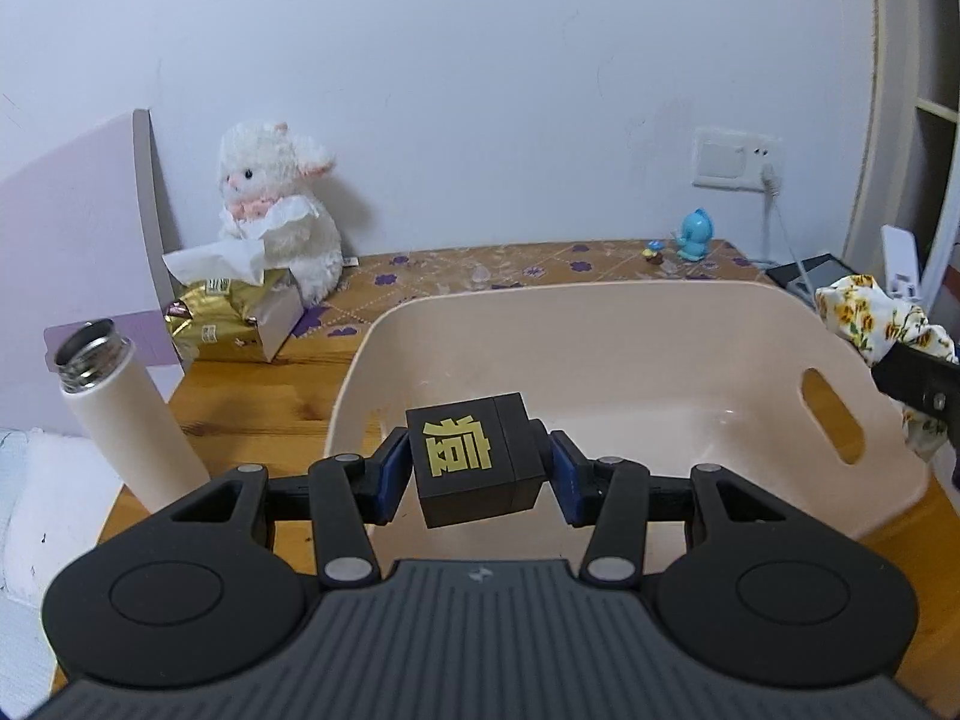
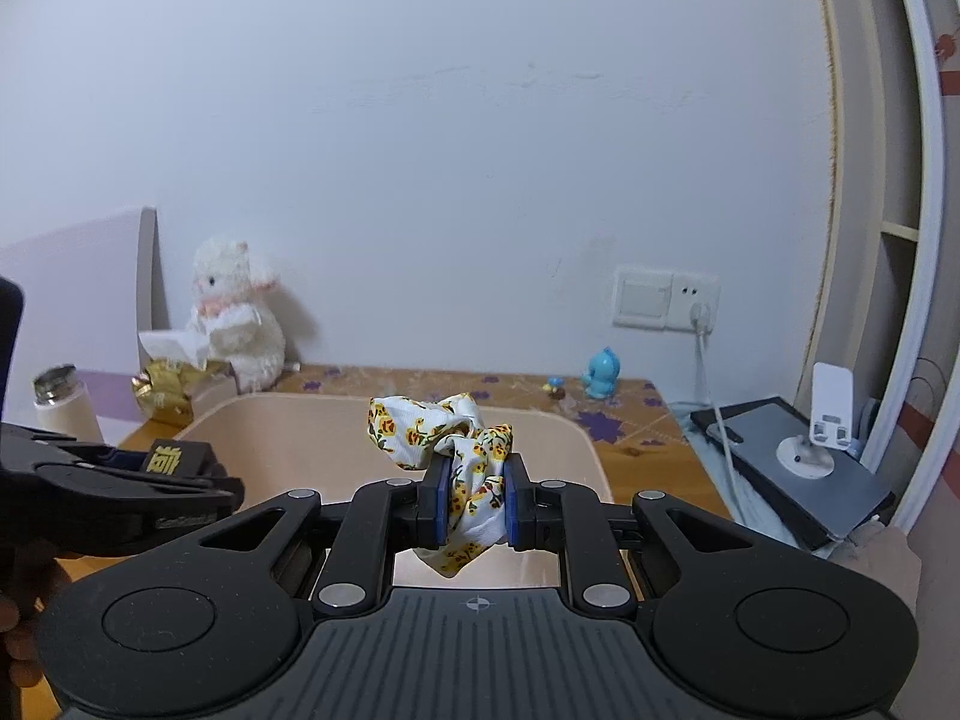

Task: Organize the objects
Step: 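Grasp and lift the black box with left tool while right tool lifts scrunchie, then open both tools to drop the black box and scrunchie into the bin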

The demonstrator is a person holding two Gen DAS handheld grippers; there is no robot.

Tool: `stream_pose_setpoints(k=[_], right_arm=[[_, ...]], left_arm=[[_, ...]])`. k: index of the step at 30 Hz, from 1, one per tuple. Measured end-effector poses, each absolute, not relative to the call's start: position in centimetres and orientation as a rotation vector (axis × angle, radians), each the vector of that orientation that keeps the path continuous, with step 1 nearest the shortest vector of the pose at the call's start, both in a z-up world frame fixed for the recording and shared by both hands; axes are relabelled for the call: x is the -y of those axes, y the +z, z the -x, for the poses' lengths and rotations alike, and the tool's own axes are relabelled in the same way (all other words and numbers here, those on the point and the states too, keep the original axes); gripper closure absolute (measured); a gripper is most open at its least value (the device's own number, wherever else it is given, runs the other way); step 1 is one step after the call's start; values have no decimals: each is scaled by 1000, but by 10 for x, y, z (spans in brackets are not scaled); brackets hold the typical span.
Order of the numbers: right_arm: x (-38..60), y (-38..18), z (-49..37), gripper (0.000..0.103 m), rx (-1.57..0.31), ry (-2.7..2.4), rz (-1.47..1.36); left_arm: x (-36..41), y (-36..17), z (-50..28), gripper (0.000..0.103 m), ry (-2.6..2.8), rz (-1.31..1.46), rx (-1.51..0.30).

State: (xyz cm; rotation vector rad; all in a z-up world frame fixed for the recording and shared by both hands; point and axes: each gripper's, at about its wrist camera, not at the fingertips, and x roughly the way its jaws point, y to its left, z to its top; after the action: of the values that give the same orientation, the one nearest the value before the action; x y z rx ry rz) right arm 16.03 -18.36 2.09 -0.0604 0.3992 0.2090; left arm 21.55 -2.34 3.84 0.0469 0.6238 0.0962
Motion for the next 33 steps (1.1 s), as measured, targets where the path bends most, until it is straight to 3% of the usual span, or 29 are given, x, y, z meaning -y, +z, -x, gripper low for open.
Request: stream_pose_setpoints(k=[15,16,19,24,26,33], right_arm=[[155,-31,-218,86,-614,186,177],[155,-32,-219,84,-625,184,179],[157,-32,-216,64,-618,179,181],[168,-17,-205,48,-572,169,154],[174,-10,-198,37,-556,165,142],[190,15,-167,22,-506,172,116]], left_arm=[[26,-10,-263,52,62,-76,-820],[25,-10,-263,52,57,-72,-828],[24,-7,-261,50,51,-74,-823],[32,14,-247,18,46,-108,-756],[34,24,-239,16,40,-126,-724],[34,47,-211,13,36,-116,-687]])
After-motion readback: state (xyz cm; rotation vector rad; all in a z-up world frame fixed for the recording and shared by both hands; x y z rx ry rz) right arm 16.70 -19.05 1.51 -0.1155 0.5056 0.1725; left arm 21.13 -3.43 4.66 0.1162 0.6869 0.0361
